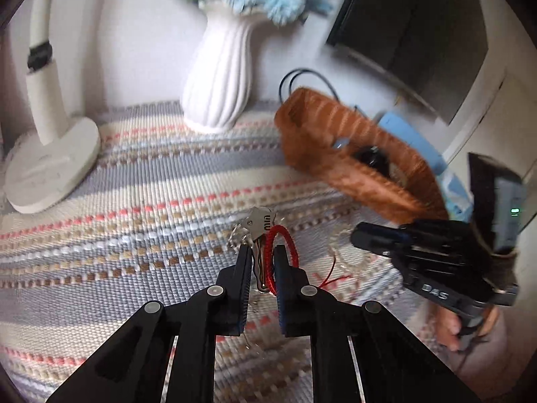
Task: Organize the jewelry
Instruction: 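Lift the red string bracelet with the left tool, then carry the red bracelet to the basket while the right tool carries the bead bracelet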
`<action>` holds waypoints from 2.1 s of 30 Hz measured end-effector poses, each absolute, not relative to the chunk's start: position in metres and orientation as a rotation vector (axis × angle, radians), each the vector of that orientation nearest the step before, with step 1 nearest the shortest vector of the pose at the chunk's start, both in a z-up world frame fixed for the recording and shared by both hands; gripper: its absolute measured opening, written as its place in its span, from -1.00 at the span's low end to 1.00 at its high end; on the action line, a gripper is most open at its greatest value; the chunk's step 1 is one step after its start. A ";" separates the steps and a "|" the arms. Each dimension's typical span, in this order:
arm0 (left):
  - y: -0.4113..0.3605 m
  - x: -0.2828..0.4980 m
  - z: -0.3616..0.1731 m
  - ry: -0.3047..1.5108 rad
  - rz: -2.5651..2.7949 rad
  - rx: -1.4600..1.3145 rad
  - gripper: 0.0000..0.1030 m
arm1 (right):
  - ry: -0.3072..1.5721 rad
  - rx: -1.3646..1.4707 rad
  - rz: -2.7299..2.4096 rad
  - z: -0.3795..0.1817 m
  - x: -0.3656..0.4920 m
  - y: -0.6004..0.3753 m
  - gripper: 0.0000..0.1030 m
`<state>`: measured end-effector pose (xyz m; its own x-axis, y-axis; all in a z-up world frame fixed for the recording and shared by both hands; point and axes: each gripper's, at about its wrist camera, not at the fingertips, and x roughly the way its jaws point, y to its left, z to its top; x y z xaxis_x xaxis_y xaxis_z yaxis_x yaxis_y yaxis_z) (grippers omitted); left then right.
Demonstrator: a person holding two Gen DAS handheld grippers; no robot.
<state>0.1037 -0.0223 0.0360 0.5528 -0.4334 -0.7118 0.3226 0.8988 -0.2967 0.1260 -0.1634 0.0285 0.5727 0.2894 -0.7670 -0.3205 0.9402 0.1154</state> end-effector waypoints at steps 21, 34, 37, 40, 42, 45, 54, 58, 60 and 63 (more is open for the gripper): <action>-0.025 0.056 0.005 1.054 -0.408 0.017 -0.47 | 0.883 0.068 0.353 0.032 0.127 -0.191 -0.80; -0.047 0.081 0.007 1.012 -0.399 0.022 -0.47 | 0.881 0.077 0.351 0.033 0.124 -0.191 -0.80; -0.044 0.086 0.001 1.028 -0.412 -0.005 -0.78 | 0.878 0.067 0.355 0.034 0.123 -0.189 -0.80; -0.041 0.080 0.010 0.997 -0.418 -0.025 -0.92 | 0.863 0.054 0.354 0.037 0.121 -0.188 -0.80; -0.038 0.072 0.022 0.965 -0.436 -0.038 -0.92 | 0.848 0.055 0.358 0.040 0.119 -0.188 -0.80; -0.038 0.064 0.040 0.922 -0.452 -0.046 -0.92 | 0.826 0.067 0.365 0.045 0.117 -0.191 -0.80; -0.055 0.097 0.119 0.770 -0.517 -0.086 -0.92 | 0.625 0.195 0.283 0.123 0.106 -0.250 -0.80; -0.078 0.128 0.156 0.656 -0.583 -0.110 -0.92 | 0.601 0.183 0.153 0.158 0.124 -0.285 -0.80; -0.094 0.150 0.161 0.643 -0.602 -0.127 -0.92 | 0.622 0.168 0.094 0.159 0.137 -0.297 -0.80; -0.121 0.177 0.152 0.612 -0.551 -0.087 -0.92 | 0.700 0.187 0.001 0.140 0.166 -0.316 -0.80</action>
